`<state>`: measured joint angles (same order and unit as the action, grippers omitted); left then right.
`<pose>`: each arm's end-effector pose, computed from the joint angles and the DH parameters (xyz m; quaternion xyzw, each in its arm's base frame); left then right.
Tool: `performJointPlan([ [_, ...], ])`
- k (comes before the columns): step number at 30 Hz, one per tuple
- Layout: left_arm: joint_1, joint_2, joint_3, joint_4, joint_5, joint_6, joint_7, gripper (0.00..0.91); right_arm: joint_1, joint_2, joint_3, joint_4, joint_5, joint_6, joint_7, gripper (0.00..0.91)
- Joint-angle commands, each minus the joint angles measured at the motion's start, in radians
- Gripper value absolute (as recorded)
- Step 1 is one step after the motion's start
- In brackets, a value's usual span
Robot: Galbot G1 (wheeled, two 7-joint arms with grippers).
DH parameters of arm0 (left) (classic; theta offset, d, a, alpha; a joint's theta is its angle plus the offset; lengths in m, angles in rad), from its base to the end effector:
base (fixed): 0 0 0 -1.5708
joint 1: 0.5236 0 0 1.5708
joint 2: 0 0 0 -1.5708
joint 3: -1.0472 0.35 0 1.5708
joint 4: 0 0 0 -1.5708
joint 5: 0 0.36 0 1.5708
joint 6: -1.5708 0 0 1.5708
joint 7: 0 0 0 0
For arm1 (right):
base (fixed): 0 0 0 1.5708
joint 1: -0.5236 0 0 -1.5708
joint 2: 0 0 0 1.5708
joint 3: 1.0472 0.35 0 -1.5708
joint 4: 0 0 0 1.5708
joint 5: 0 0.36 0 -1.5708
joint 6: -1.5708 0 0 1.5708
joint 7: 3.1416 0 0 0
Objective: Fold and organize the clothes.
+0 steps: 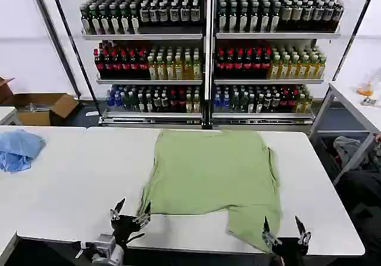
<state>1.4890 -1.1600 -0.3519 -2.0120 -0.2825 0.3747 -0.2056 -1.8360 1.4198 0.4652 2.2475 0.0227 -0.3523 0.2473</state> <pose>0.2035 0.0274 -0.3199 -0.0546 -0.9724 -0.0612 0.2184 0.1083 -0.0025 -0.2873 -0.0542 -0.9704 0.0658 0.2260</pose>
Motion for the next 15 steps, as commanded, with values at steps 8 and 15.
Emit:
performJointPlan([
  [8, -0.052, 0.024, 0.012, 0.062, -0.022, 0.094, 0.002, 0.776, 0.016, 0.037, -0.068, -0.066, 0.004, -0.062, 0.022, 0.907],
  [15, -0.036, 0.029, 0.02, 0.044, -0.041, 0.091, 0.017, 0.02, 0.014, 0.043, -0.074, -0.087, 0.051, -0.075, 0.036, 0.0],
])
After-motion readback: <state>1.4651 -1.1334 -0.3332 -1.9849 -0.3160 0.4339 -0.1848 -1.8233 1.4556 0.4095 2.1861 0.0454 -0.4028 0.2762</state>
